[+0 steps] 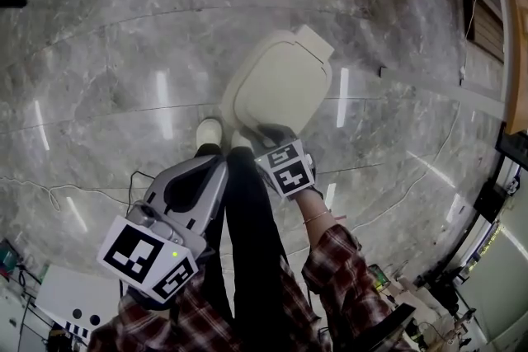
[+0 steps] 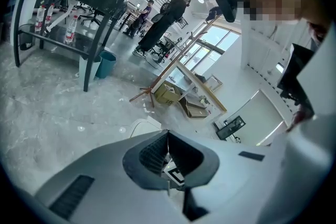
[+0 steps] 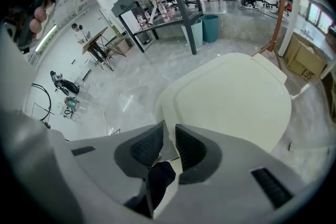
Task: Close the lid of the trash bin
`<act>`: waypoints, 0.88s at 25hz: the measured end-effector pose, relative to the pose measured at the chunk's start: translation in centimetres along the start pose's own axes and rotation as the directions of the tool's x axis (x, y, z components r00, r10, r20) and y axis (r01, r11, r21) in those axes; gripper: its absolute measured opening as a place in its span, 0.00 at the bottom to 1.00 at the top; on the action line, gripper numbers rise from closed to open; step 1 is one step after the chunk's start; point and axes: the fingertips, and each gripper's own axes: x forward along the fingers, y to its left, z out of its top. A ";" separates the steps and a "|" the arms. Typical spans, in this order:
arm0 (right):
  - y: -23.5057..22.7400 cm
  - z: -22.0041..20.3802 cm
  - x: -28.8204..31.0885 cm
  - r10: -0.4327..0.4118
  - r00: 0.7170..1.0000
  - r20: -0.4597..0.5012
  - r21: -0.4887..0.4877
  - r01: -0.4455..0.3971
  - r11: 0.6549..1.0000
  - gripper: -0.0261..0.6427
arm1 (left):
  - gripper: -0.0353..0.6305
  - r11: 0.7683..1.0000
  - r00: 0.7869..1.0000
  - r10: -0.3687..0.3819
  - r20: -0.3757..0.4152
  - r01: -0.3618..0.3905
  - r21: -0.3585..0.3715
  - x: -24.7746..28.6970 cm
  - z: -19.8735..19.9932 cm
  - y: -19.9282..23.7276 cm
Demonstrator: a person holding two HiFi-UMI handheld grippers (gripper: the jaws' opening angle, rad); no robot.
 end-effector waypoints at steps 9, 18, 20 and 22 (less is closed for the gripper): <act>-0.3 -0.3 1.2 -0.028 0.999 -0.020 -0.004 0.028 1.000 0.12 | 0.07 1.000 1.000 0.005 0.009 -0.005 -0.014 0.0 0.4 0.4; -0.3 0.2 -0.3 -0.013 1.000 0.010 0.083 0.013 0.996 0.12 | 0.07 1.000 1.000 -0.008 0.027 0.008 0.011 -0.1 1.5 -0.6; 0.0 0.8 -1.8 -0.011 0.999 0.038 0.103 0.007 0.995 0.12 | 0.07 1.000 0.999 -0.013 0.035 0.013 0.022 -0.2 2.1 -1.0; 0.6 1.8 -4.3 -0.006 0.997 0.079 0.127 -0.005 0.992 0.12 | 0.07 0.999 0.999 -0.019 0.039 0.017 0.032 -0.6 2.7 -1.9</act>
